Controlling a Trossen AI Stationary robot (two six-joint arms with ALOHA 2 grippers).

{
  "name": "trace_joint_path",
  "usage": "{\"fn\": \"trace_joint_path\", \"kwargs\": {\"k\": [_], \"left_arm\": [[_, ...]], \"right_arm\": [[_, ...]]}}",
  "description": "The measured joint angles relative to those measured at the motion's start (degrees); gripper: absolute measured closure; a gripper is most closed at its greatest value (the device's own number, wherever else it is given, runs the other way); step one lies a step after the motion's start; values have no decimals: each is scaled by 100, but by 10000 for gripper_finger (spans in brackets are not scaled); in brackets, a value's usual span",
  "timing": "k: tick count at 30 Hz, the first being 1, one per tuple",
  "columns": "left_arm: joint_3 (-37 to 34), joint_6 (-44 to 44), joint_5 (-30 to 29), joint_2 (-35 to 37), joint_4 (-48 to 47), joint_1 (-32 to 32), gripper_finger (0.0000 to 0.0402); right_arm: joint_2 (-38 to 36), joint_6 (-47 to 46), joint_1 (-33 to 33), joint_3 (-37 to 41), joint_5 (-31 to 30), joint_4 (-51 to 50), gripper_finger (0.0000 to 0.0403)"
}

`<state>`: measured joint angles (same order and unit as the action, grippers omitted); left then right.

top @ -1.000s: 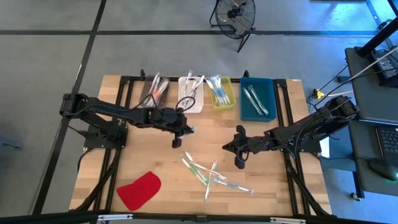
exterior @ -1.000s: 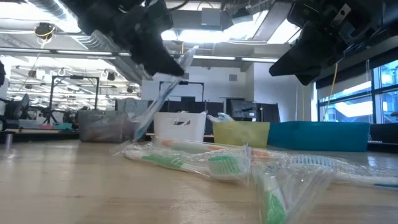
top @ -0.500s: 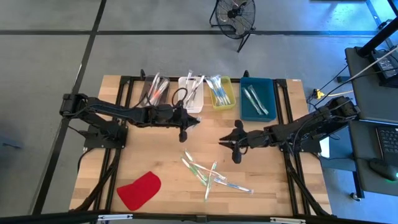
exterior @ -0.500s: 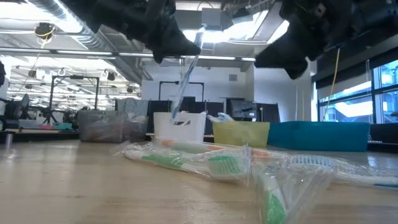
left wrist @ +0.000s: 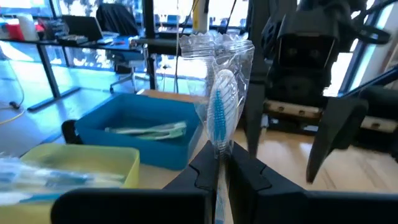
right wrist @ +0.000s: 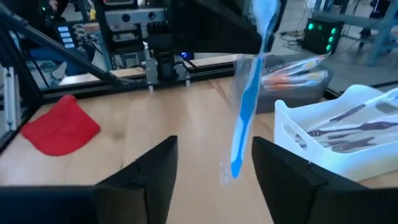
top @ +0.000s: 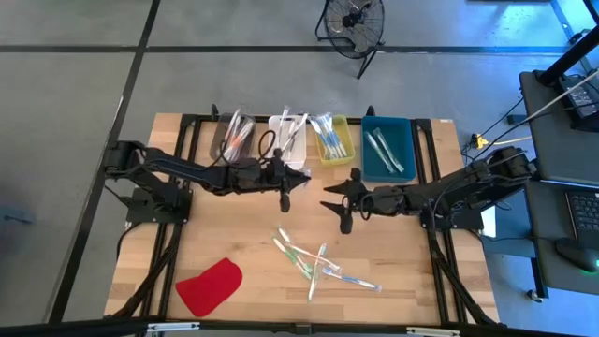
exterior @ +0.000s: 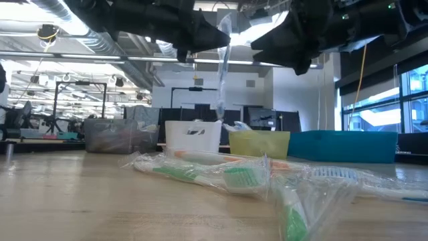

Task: Pick & Place Toothbrushes
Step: Put the blue toothbrush into the yellow bin

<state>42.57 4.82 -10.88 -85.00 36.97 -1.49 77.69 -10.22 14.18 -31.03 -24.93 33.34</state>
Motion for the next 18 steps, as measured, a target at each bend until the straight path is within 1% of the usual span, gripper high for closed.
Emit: {"fn": "trace_joint_path", "kwargs": {"k": [6,11,15,18], "left_arm": [[-2,-2,56,-395,639,128,390],[-2,-11,64,-601,992,265,390],[0,-59,64,-746,1386,362,390],[0,-65,64,-868,1597,412,390]], "right_arm": [[260,287,-78,0,-17,134,192],[438,339,-139,0,-12,212,204],[580,378,-172,-2,31,555,214],[645,386,-207,0,36,636,220]]}}
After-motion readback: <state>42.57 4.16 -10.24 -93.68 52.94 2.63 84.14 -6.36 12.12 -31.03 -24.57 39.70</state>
